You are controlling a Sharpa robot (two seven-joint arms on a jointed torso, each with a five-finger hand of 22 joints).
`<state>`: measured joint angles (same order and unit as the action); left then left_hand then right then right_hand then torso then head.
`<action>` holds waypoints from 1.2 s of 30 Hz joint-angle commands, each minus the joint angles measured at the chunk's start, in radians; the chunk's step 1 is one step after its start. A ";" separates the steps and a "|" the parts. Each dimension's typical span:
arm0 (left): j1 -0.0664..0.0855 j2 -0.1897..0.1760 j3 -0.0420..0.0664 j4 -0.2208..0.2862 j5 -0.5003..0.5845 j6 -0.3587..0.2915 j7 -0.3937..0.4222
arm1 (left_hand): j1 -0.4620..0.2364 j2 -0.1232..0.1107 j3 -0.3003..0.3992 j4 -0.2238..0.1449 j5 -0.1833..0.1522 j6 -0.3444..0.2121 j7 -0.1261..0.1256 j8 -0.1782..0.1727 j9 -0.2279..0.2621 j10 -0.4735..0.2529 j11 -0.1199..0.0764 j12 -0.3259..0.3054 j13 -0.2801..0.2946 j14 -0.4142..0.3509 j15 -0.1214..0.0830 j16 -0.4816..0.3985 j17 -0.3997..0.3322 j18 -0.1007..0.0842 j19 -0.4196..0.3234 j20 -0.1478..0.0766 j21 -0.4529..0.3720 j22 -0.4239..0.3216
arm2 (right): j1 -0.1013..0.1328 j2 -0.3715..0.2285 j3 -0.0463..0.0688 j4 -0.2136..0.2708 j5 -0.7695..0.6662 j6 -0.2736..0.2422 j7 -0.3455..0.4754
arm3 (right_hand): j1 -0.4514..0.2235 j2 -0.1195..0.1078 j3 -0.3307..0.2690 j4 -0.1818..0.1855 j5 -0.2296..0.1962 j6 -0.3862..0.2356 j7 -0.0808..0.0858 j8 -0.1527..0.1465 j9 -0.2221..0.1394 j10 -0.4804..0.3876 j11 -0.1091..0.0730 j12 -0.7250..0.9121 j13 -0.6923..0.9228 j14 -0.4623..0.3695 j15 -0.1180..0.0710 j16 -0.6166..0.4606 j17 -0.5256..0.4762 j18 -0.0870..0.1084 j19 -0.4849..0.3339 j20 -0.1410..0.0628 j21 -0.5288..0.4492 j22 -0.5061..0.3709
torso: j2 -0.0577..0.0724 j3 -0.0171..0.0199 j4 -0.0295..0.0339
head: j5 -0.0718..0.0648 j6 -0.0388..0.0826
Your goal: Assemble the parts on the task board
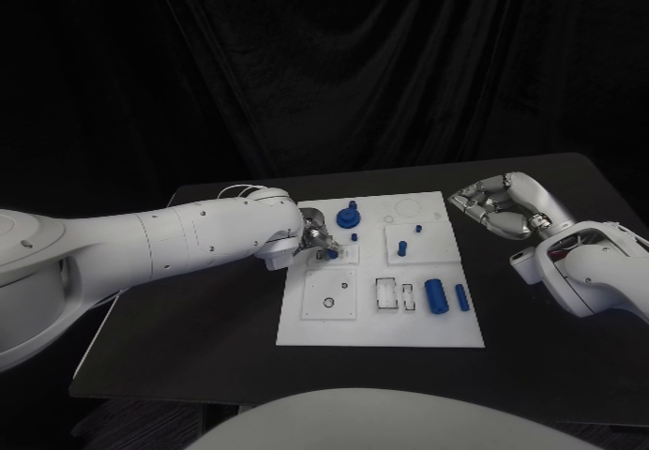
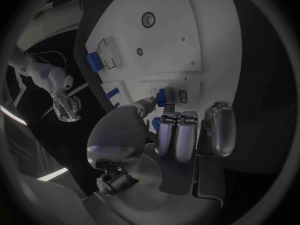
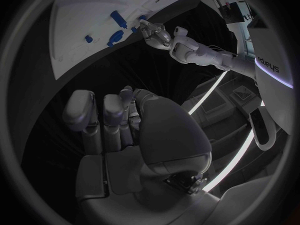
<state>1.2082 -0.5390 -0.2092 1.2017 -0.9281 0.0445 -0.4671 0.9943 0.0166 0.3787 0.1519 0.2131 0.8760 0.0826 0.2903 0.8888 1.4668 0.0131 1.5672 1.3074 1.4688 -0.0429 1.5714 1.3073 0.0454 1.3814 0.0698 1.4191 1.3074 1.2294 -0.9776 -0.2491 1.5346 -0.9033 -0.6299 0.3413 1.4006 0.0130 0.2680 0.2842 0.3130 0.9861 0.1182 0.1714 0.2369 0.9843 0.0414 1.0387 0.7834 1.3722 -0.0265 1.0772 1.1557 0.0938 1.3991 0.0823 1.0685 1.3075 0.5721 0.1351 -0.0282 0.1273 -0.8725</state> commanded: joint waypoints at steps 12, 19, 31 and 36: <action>-0.007 -0.023 -0.002 0.030 0.002 -0.042 0.044 | 0.090 -0.016 0.119 -0.124 0.338 0.037 -0.025 0.063 0.131 0.104 -0.025 0.004 0.263 0.102 -0.021 -0.001 0.263 0.015 0.010 -0.019 0.000 0.072 | -0.004 -0.005 0.001 0.000 0.000 0.010 -0.021 | 0.007 -0.001 0.005 -0.001 0.005 -0.004 0.000 -0.003 0.000 -0.006 0.001 -0.006 -0.002 -0.004 0.005 -0.005 -0.001 -0.001 -0.003 0.001 -0.004 0.140 | 0.001 -0.0006 0.0004 | -0.001 0.000; -0.008 -0.049 -0.002 0.062 0.002 -0.110 0.077 | 0.079 -0.021 0.134 -0.128 0.333 0.040 -0.029 0.077 0.159 0.104 -0.029 0.004 0.263 0.102 -0.025 -0.001 0.263 0.013 0.017 -0.022 0.003 0.079 | -0.004 -0.007 0.001 0.002 0.000 0.009 -0.022 | 0.007 -0.001 0.005 -0.001 0.005 -0.004 0.000 -0.003 0.000 -0.006 0.001 -0.006 -0.002 -0.004 0.005 -0.005 -0.001 -0.001 -0.003 0.001 -0.004 0.140 | 0.001 -0.0008 0.0008 | -0.003 0.000; -0.017 -0.097 -0.002 0.119 0.002 -0.282 0.170 | 0.065 -0.018 0.143 -0.118 0.299 0.029 -0.029 0.075 0.178 0.104 -0.030 0.004 0.263 0.102 -0.026 -0.001 0.263 0.016 0.012 -0.025 -0.005 0.073 | -0.004 -0.010 0.001 0.003 0.000 0.009 -0.023 | 0.007 -0.002 0.005 -0.001 0.005 -0.004 0.000 -0.004 0.000 -0.007 0.002 -0.006 -0.002 -0.005 0.005 -0.006 -0.001 -0.001 -0.003 0.002 -0.005 0.140 | 0.002 0.0001 -0.0009 | 0.002 0.000; -0.024 -0.108 -0.002 0.128 0.002 -0.332 0.184 | 0.061 -0.014 0.144 -0.107 0.272 0.028 -0.029 0.072 0.187 0.104 -0.029 0.004 0.263 0.102 -0.025 -0.001 0.263 0.017 0.008 -0.025 -0.010 0.070 | -0.004 -0.010 0.001 0.003 0.000 0.008 -0.023 | 0.007 -0.002 0.006 0.000 0.005 -0.004 0.001 -0.004 0.000 -0.008 0.002 -0.007 -0.003 -0.005 0.005 -0.008 -0.003 0.000 -0.004 0.002 -0.007 0.140 | 0.002 -0.0001 0.0000 | 0.002 0.000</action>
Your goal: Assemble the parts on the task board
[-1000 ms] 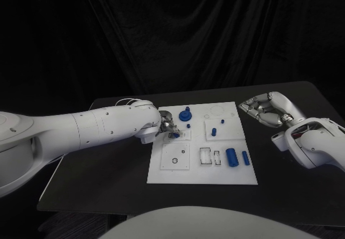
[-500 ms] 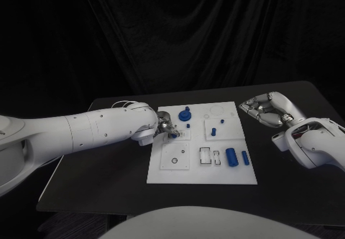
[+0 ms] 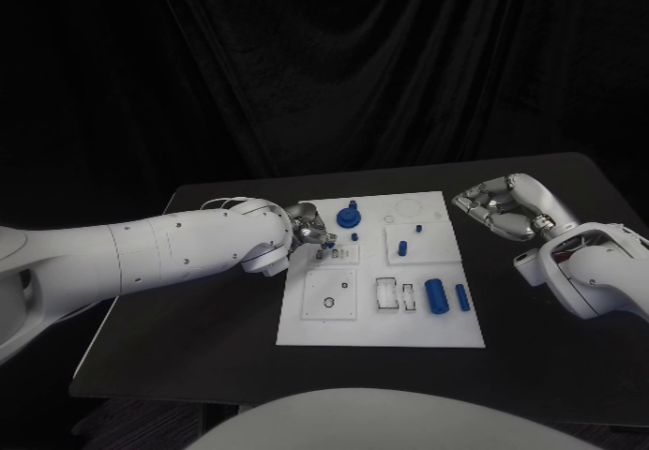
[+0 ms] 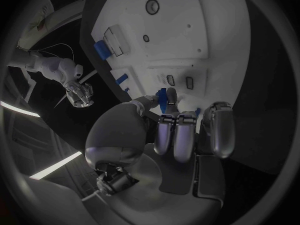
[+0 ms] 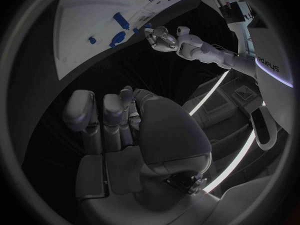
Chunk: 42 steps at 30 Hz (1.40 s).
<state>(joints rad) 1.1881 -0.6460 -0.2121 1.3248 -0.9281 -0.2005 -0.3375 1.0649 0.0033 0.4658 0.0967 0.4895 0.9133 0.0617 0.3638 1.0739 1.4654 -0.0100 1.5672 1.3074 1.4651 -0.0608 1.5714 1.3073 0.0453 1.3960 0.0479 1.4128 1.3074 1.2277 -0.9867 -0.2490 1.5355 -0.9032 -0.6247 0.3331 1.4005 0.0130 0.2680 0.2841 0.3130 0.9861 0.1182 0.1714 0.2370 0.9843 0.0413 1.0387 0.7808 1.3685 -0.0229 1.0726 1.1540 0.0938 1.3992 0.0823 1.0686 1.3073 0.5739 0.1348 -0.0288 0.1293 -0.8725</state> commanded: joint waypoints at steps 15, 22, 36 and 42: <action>-0.065 0.013 0.001 -0.014 0.002 -0.152 0.064 | -0.028 0.008 0.035 0.006 -0.141 0.000 -0.009 -0.018 0.017 0.105 -0.006 0.004 0.263 0.106 -0.008 -0.001 0.263 0.020 -0.014 -0.003 -0.019 0.064 | -0.002 -0.004 0.001 0.005 0.000 0.002 -0.015 | 0.007 -0.002 0.006 0.000 0.005 -0.004 0.001 -0.004 0.000 -0.008 0.002 -0.007 -0.001 -0.002 0.002 -0.003 -0.001 0.000 -0.004 0.002 -0.007 0.140 | -0.001 0.0015 0.0011 | -0.002 0.000; -0.080 0.030 0.001 -0.036 0.002 -0.134 0.061 | -0.032 0.010 0.025 0.023 -0.162 0.001 -0.009 -0.025 0.017 0.105 -0.006 0.004 0.263 0.106 -0.007 -0.001 0.263 0.022 -0.019 -0.003 -0.025 0.059 | -0.002 -0.005 0.001 0.005 0.000 0.003 -0.016 | 0.007 -0.002 0.006 0.000 0.005 -0.005 0.001 -0.005 0.000 -0.009 0.002 -0.007 -0.001 -0.002 0.002 -0.004 -0.001 0.000 -0.005 0.002 -0.008 0.139 | -0.001 0.0011 0.0006 | -0.003 0.000; -0.087 0.028 0.001 -0.039 0.002 -0.099 0.052 | -0.038 0.004 0.004 0.045 -0.190 0.002 -0.007 -0.040 0.014 0.105 -0.004 0.004 0.263 0.106 -0.006 -0.001 0.263 0.023 -0.023 -0.001 -0.033 0.056 | -0.002 -0.004 0.001 0.003 0.000 0.006 -0.017 | 0.008 -0.003 0.007 0.000 0.005 -0.005 0.001 -0.005 0.001 -0.008 0.002 -0.006 -0.001 -0.002 0.002 -0.004 -0.001 0.000 -0.005 0.003 -0.007 0.140 | -0.001 -0.0003 -0.0005 | 0.002 0.000; -0.088 0.024 0.001 -0.039 0.002 -0.085 0.053 | -0.077 -0.014 -0.063 0.107 -0.255 0.005 0.001 -0.072 -0.004 0.105 0.003 0.004 0.263 0.106 0.000 -0.001 0.263 0.024 -0.026 0.003 -0.040 0.055 | -0.003 -0.004 0.001 0.003 0.000 0.007 -0.019 | 0.009 -0.004 0.007 -0.002 0.007 -0.005 0.001 -0.005 0.001 -0.009 0.002 -0.006 -0.001 -0.002 0.002 -0.004 -0.001 0.000 -0.005 0.003 -0.007 0.139 | -0.001 -0.0008 0.0028 | -0.002 0.000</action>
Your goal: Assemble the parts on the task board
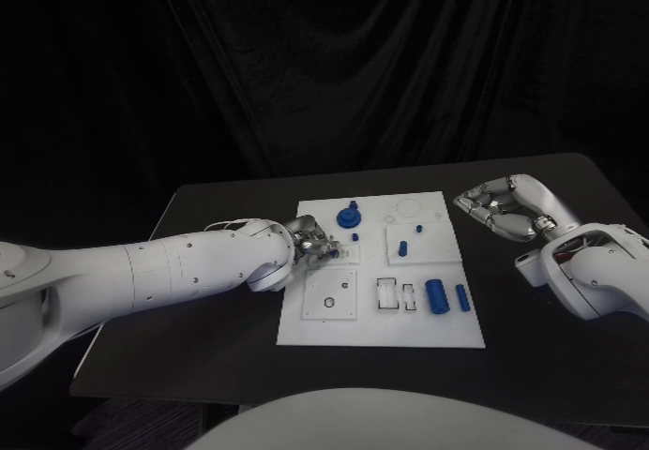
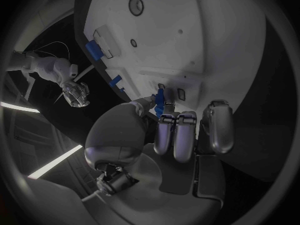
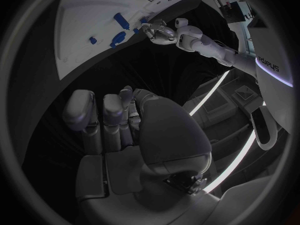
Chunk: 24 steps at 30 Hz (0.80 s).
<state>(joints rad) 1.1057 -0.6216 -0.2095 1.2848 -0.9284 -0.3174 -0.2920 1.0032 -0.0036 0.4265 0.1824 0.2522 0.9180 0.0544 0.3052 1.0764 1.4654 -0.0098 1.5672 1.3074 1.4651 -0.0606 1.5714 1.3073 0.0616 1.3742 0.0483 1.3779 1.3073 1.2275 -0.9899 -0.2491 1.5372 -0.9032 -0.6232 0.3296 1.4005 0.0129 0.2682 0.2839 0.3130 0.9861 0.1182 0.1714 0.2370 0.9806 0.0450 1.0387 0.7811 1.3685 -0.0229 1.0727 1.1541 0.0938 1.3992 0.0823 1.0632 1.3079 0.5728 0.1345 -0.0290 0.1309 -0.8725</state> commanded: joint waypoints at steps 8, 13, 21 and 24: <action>-0.008 -0.004 -0.002 -0.004 0.002 0.054 0.021 | -0.041 -0.028 -0.126 0.086 -0.052 0.012 0.017 -0.065 -0.037 0.105 0.010 0.004 0.263 0.106 0.006 -0.001 0.263 0.006 0.004 0.010 -0.003 0.066 | -0.003 -0.001 0.001 0.001 0.000 0.010 -0.023 | 0.029 -0.013 0.017 -0.015 0.038 -0.004 0.001 -0.007 0.004 -0.008 -0.002 -0.008 -0.004 -0.003 0.002 -0.004 -0.002 0.001 -0.006 0.003 -0.001 0.139 | 0.000 0.0003 0.0013 | -0.001 0.000; -0.009 -0.004 -0.002 -0.010 0.002 0.068 0.024 | -0.065 -0.022 -0.186 0.106 -0.077 0.021 0.018 -0.083 -0.044 0.105 0.012 0.004 0.263 0.106 0.008 -0.001 0.263 0.005 0.008 0.012 -0.003 0.071 | -0.003 -0.002 0.001 0.001 0.000 0.012 -0.026 | 0.041 -0.017 0.025 -0.022 0.065 -0.004 0.002 -0.008 0.007 -0.012 -0.001 -0.010 -0.008 -0.004 0.002 -0.005 -0.002 0.001 -0.008 0.003 -0.003 0.138 | 0.000 -0.0001 0.0008 | -0.001 0.000; -0.011 -0.007 -0.002 -0.013 0.002 0.081 0.021 | -0.107 0.008 -0.259 0.109 -0.111 0.031 0.020 -0.105 -0.048 0.105 0.014 0.004 0.263 0.106 0.010 -0.001 0.263 0.006 0.008 0.014 -0.006 0.075 | -0.004 -0.003 0.001 0.001 0.000 0.013 -0.031 | 0.048 -0.022 0.033 -0.028 0.088 -0.004 0.002 -0.008 0.009 -0.014 -0.001 -0.012 -0.010 -0.004 0.003 -0.006 -0.003 0.001 -0.009 0.004 -0.004 0.138 | 0.000 0.0004 0.0003 | 0.002 0.000; -0.011 -0.008 -0.002 -0.013 0.002 0.079 0.024 | -0.143 0.033 -0.294 0.110 -0.133 0.033 0.020 -0.111 -0.045 0.105 0.015 0.004 0.263 0.106 0.011 -0.001 0.263 0.006 0.008 0.015 -0.008 0.077 | -0.005 -0.002 0.001 0.001 0.000 0.014 -0.032 | 0.049 -0.022 0.034 -0.029 0.092 -0.004 0.003 -0.009 0.010 -0.013 -0.001 -0.011 -0.010 -0.005 0.003 -0.007 -0.003 0.001 -0.009 0.004 -0.004 0.138 | 0.000 0.0003 0.0007 | 0.002 0.000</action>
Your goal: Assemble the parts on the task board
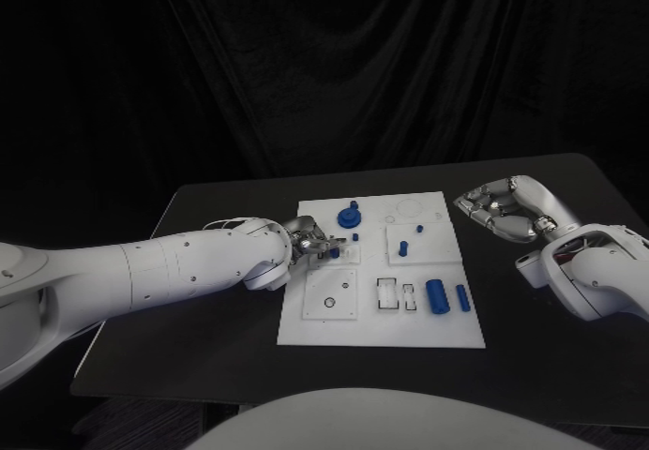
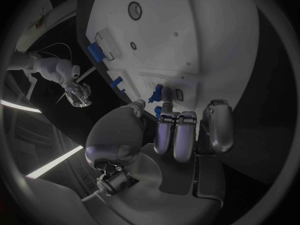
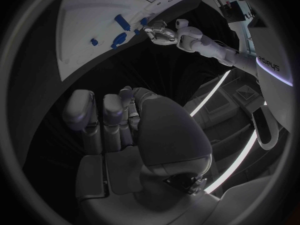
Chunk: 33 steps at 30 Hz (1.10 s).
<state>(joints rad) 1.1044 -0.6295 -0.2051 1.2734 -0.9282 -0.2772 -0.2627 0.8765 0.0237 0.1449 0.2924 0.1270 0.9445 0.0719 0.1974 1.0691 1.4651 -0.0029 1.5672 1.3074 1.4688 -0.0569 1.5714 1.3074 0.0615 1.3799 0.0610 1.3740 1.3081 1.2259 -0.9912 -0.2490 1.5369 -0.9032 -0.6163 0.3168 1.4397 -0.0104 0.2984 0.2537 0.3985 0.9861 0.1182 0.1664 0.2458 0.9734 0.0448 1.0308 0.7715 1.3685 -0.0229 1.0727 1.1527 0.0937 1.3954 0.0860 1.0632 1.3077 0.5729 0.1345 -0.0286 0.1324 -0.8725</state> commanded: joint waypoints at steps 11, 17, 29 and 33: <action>-0.009 -0.032 -0.006 0.041 -0.017 -0.098 0.048 | -0.008 0.052 -0.087 -0.002 0.052 0.017 -0.008 0.029 0.035 0.106 -0.001 0.004 0.263 0.102 0.001 -0.001 0.263 0.001 0.022 -0.004 0.009 0.100 | -0.004 -0.007 0.001 0.004 0.000 0.004 -0.020 | 0.015 -0.001 0.009 -0.003 0.021 -0.004 0.003 -0.004 0.002 -0.008 0.000 -0.005 -0.003 -0.005 0.003 -0.008 -0.002 0.002 -0.006 0.000 -0.007 0.138 | 0.000 -0.0003 0.0007 | 0.002 0.000; 0.023 -0.074 -0.003 0.093 -0.077 -0.120 0.027 | 0.005 0.052 -0.099 -0.001 0.057 0.015 -0.010 0.038 0.053 0.106 -0.003 0.004 0.263 0.102 -0.002 -0.001 0.263 -0.002 0.031 -0.005 0.018 0.109 | -0.004 -0.009 0.001 0.004 0.000 0.001 -0.023 | 0.015 -0.001 0.009 -0.003 0.021 -0.004 0.003 -0.004 0.002 -0.008 0.000 -0.005 -0.003 -0.005 0.003 -0.008 -0.002 0.002 -0.006 0.000 -0.007 0.138 | 0.001 0.0002 0.0004 | 0.004 0.000; 0.154 -0.141 -0.002 0.172 -0.098 -0.019 -0.054 | 0.081 0.079 -0.111 -0.014 0.143 0.003 -0.015 0.047 0.095 0.106 -0.007 0.004 0.263 0.102 -0.005 -0.001 0.263 -0.003 0.032 -0.009 0.016 0.117 | -0.003 -0.005 0.001 0.001 0.000 -0.001 -0.025 | 0.015 -0.002 0.010 -0.003 0.025 -0.004 0.004 -0.004 0.003 -0.008 0.000 -0.005 -0.002 -0.005 0.003 -0.007 -0.002 0.002 -0.007 0.000 -0.007 0.137 | -0.002 0.0028 -0.0040 | 0.012 0.000; 0.187 -0.148 -0.003 0.183 -0.099 0.037 -0.078 | 0.199 0.072 -0.062 -0.052 0.196 -0.007 -0.018 0.040 0.103 0.106 -0.011 0.004 0.263 0.102 -0.008 -0.001 0.263 -0.004 0.034 -0.012 0.017 0.122 | -0.003 -0.005 0.001 0.001 0.000 -0.001 -0.026 | 0.015 -0.002 0.010 -0.003 0.025 -0.004 0.004 -0.004 0.003 -0.008 0.000 -0.005 -0.002 -0.005 0.003 -0.007 -0.002 0.002 -0.007 0.000 -0.007 0.137 | 0.000 0.0020 -0.0013 | 0.008 0.000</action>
<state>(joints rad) 1.2843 -0.7772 -0.2085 1.4505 -1.0145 -0.3137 -0.3025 1.0657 0.0974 0.0773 0.2399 0.3197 0.9430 0.0500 0.2401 1.1712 1.4661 -0.0092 1.5672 1.3074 1.4653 -0.0609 1.5713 1.3073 0.0614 1.4109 0.0516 1.3867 1.3078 1.2249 -0.9964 -0.2489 1.5370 -0.9032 -0.6154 0.3065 1.4439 -0.0146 0.3011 0.2510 0.4180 0.9861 0.1182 0.1664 0.2474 0.9735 0.0448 1.0308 0.7694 1.3685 -0.0229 1.0687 1.1517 0.0938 1.3955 0.0859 1.0594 1.3074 0.5710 0.1365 -0.0312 0.1431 -0.8725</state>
